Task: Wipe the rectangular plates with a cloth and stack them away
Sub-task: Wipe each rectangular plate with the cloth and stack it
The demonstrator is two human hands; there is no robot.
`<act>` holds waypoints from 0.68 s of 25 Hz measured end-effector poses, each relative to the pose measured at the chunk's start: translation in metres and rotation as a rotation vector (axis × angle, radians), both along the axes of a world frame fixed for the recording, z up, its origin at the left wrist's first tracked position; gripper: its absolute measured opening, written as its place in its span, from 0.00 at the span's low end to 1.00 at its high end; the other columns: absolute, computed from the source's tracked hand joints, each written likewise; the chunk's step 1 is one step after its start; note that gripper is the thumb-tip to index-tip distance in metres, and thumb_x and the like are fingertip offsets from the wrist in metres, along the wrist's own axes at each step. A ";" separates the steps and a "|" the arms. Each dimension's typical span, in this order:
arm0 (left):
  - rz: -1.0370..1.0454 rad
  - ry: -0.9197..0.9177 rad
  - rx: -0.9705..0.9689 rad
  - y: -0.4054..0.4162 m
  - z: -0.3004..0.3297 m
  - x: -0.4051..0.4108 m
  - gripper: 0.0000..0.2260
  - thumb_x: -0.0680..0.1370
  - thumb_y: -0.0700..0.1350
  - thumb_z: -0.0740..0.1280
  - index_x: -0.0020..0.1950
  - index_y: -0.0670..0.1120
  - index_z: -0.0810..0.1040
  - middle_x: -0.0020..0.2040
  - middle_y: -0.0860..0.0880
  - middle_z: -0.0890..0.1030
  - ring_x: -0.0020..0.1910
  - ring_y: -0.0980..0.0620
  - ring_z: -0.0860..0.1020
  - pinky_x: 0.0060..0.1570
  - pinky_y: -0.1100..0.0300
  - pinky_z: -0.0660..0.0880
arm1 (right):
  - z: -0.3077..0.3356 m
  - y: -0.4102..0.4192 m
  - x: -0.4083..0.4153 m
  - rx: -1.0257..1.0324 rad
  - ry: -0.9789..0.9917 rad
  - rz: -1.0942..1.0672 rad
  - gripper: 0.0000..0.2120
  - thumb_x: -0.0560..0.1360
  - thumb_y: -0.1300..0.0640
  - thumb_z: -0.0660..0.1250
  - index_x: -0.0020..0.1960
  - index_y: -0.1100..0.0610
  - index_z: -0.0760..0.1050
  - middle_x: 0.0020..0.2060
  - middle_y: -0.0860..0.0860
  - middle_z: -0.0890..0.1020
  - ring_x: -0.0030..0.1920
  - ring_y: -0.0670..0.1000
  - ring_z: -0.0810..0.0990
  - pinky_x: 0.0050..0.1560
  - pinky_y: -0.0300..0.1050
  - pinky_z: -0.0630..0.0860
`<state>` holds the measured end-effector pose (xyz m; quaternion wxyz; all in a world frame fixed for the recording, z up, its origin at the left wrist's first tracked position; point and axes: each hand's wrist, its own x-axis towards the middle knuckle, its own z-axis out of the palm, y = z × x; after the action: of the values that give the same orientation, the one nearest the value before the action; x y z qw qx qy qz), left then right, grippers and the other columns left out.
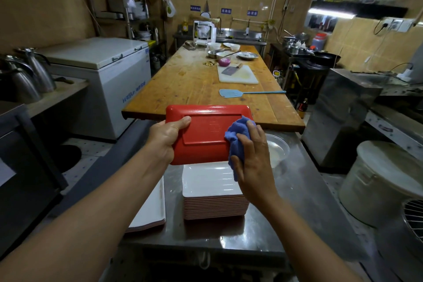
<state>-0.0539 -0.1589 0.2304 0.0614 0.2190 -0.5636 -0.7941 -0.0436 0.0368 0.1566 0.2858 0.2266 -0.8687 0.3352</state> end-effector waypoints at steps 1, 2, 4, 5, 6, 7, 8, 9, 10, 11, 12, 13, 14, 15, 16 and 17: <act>0.021 0.011 0.006 0.003 0.000 0.001 0.08 0.71 0.40 0.73 0.44 0.47 0.76 0.39 0.45 0.81 0.35 0.48 0.79 0.31 0.56 0.75 | -0.002 -0.008 0.002 0.035 0.037 -0.012 0.22 0.73 0.58 0.64 0.66 0.55 0.66 0.74 0.54 0.56 0.76 0.57 0.51 0.73 0.57 0.55; 0.042 0.022 0.006 0.006 -0.001 0.002 0.08 0.71 0.40 0.73 0.44 0.46 0.76 0.40 0.45 0.80 0.35 0.47 0.79 0.33 0.56 0.75 | -0.003 -0.016 0.004 0.061 0.067 -0.008 0.23 0.72 0.57 0.64 0.66 0.53 0.64 0.74 0.54 0.57 0.75 0.57 0.51 0.73 0.57 0.53; 0.081 0.038 0.012 0.012 -0.003 0.005 0.08 0.71 0.39 0.73 0.47 0.45 0.77 0.41 0.44 0.80 0.35 0.47 0.79 0.34 0.56 0.76 | -0.006 -0.037 0.011 0.088 0.124 0.023 0.23 0.73 0.54 0.62 0.66 0.52 0.61 0.73 0.55 0.59 0.75 0.57 0.51 0.73 0.56 0.51; 0.098 0.043 0.021 0.013 -0.004 0.006 0.09 0.71 0.39 0.73 0.48 0.44 0.77 0.42 0.43 0.81 0.36 0.47 0.79 0.34 0.55 0.76 | -0.007 -0.048 0.014 0.095 0.145 0.039 0.23 0.73 0.53 0.61 0.67 0.53 0.61 0.73 0.56 0.60 0.74 0.57 0.51 0.73 0.57 0.51; 0.114 0.049 0.029 0.014 -0.005 0.007 0.08 0.71 0.39 0.73 0.47 0.43 0.77 0.42 0.43 0.81 0.36 0.48 0.80 0.34 0.55 0.76 | -0.008 -0.059 0.017 0.103 0.162 0.048 0.24 0.73 0.53 0.60 0.68 0.53 0.61 0.73 0.57 0.60 0.74 0.58 0.51 0.73 0.57 0.51; 0.134 0.054 0.034 0.014 -0.006 0.009 0.08 0.71 0.39 0.73 0.47 0.43 0.77 0.42 0.43 0.81 0.36 0.48 0.80 0.36 0.55 0.77 | -0.009 -0.068 0.019 0.114 0.174 0.052 0.24 0.74 0.52 0.60 0.68 0.53 0.61 0.73 0.58 0.60 0.75 0.58 0.52 0.73 0.56 0.51; 0.155 0.059 0.035 0.012 -0.006 0.011 0.08 0.71 0.39 0.73 0.47 0.43 0.77 0.42 0.43 0.81 0.37 0.48 0.81 0.38 0.55 0.78 | -0.010 -0.075 0.020 0.128 0.184 0.056 0.24 0.74 0.52 0.60 0.69 0.53 0.61 0.73 0.58 0.60 0.75 0.58 0.52 0.74 0.56 0.51; 0.169 0.062 0.037 0.010 -0.007 0.013 0.08 0.71 0.39 0.73 0.48 0.42 0.78 0.42 0.43 0.81 0.37 0.48 0.81 0.40 0.54 0.78 | -0.010 -0.078 0.020 0.147 0.193 0.065 0.24 0.75 0.51 0.60 0.69 0.52 0.60 0.73 0.58 0.60 0.75 0.58 0.52 0.74 0.55 0.51; 0.174 0.061 0.040 0.008 -0.007 0.016 0.08 0.71 0.39 0.73 0.48 0.42 0.78 0.42 0.43 0.81 0.37 0.47 0.81 0.40 0.54 0.78 | -0.012 -0.077 0.018 0.168 0.210 0.078 0.24 0.75 0.50 0.60 0.69 0.52 0.61 0.74 0.57 0.60 0.75 0.58 0.52 0.74 0.55 0.50; 0.174 0.060 0.043 0.005 -0.007 0.020 0.07 0.71 0.39 0.73 0.47 0.42 0.78 0.41 0.43 0.81 0.36 0.47 0.81 0.38 0.54 0.78 | -0.013 -0.074 0.016 0.181 0.234 0.096 0.23 0.75 0.49 0.60 0.68 0.51 0.61 0.74 0.56 0.60 0.75 0.58 0.53 0.74 0.55 0.51; 0.174 0.055 0.045 0.001 -0.006 0.023 0.06 0.72 0.39 0.72 0.45 0.43 0.77 0.39 0.43 0.81 0.33 0.48 0.81 0.34 0.56 0.78 | -0.014 -0.069 0.013 0.176 0.254 0.109 0.22 0.76 0.48 0.60 0.68 0.51 0.62 0.74 0.55 0.61 0.75 0.58 0.54 0.74 0.55 0.51; 0.169 0.047 0.044 -0.004 -0.005 0.027 0.05 0.72 0.39 0.72 0.43 0.45 0.77 0.38 0.44 0.80 0.30 0.49 0.80 0.29 0.57 0.77 | -0.015 -0.063 0.009 0.150 0.258 0.106 0.21 0.76 0.46 0.59 0.67 0.51 0.63 0.73 0.55 0.61 0.74 0.58 0.54 0.73 0.56 0.51; 0.165 0.037 0.046 -0.009 -0.003 0.030 0.06 0.72 0.39 0.72 0.43 0.45 0.76 0.37 0.45 0.80 0.27 0.50 0.80 0.25 0.59 0.76 | -0.014 -0.057 0.005 0.111 0.248 0.085 0.20 0.77 0.45 0.57 0.66 0.51 0.64 0.73 0.56 0.62 0.74 0.58 0.55 0.73 0.56 0.52; 0.166 0.026 0.048 -0.014 -0.002 0.033 0.06 0.72 0.40 0.72 0.45 0.45 0.76 0.37 0.45 0.80 0.28 0.49 0.80 0.24 0.58 0.75 | -0.014 -0.051 0.001 0.064 0.224 0.062 0.20 0.77 0.45 0.56 0.66 0.52 0.64 0.73 0.57 0.62 0.74 0.58 0.55 0.73 0.55 0.52; 0.168 0.016 0.045 -0.020 -0.001 0.035 0.08 0.72 0.40 0.72 0.49 0.45 0.75 0.39 0.45 0.80 0.31 0.48 0.80 0.26 0.57 0.75 | -0.013 -0.047 -0.003 0.013 0.190 0.053 0.20 0.77 0.46 0.56 0.66 0.53 0.64 0.73 0.58 0.62 0.74 0.58 0.55 0.72 0.53 0.53; 0.172 0.008 0.042 -0.026 -0.001 0.038 0.10 0.72 0.41 0.72 0.51 0.45 0.74 0.41 0.45 0.80 0.34 0.47 0.80 0.29 0.56 0.75 | -0.013 -0.045 -0.007 -0.051 0.139 0.067 0.19 0.77 0.48 0.57 0.65 0.53 0.64 0.73 0.59 0.61 0.73 0.57 0.57 0.72 0.51 0.55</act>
<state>-0.0159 -0.1847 0.2293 0.1269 0.2648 -0.5258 -0.7983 -0.0503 -0.0081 0.1437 0.3396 0.2706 -0.8300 0.3501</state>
